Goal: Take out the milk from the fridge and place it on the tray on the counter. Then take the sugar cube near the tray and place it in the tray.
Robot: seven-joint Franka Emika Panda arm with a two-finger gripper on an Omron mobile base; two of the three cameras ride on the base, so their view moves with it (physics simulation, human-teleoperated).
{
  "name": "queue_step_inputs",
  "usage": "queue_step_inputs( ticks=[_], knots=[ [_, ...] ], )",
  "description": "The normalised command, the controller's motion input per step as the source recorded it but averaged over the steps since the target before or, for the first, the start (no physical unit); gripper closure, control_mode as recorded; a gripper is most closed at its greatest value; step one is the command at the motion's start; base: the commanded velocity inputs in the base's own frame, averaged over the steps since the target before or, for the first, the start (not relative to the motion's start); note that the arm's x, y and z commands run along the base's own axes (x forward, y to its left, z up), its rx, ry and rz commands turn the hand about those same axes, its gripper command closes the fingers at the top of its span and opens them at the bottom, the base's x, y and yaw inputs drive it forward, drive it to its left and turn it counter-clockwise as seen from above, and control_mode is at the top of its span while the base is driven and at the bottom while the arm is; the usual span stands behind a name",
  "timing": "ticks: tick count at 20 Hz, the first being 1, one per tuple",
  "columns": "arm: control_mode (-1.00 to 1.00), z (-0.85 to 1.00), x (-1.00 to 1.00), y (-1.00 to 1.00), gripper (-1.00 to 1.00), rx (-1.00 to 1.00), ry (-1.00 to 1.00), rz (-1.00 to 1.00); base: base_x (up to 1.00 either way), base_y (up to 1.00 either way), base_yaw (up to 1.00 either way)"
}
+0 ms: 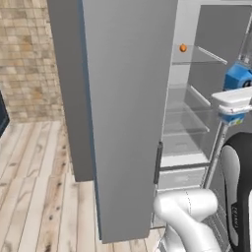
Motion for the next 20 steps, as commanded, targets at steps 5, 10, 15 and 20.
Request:
queue_step_inputs(
  ticks=[5,10,15,20],
  knots=[
    [1.00,0.00,0.00,0.00,1.00,0.00,0.00,0.00,-0.60,0.55,0.70],
    [1.00,0.00,0.00,0.00,1.00,0.00,0.00,0.00,0.00,0.00,1.00],
    [1.00,0.00,0.00,0.00,1.00,0.00,0.00,0.00,0.00,0.00,1.00],
    [1.00,0.00,0.00,0.00,1.00,0.00,0.00,0.00,-0.01,-0.05,0.93]
  ],
)
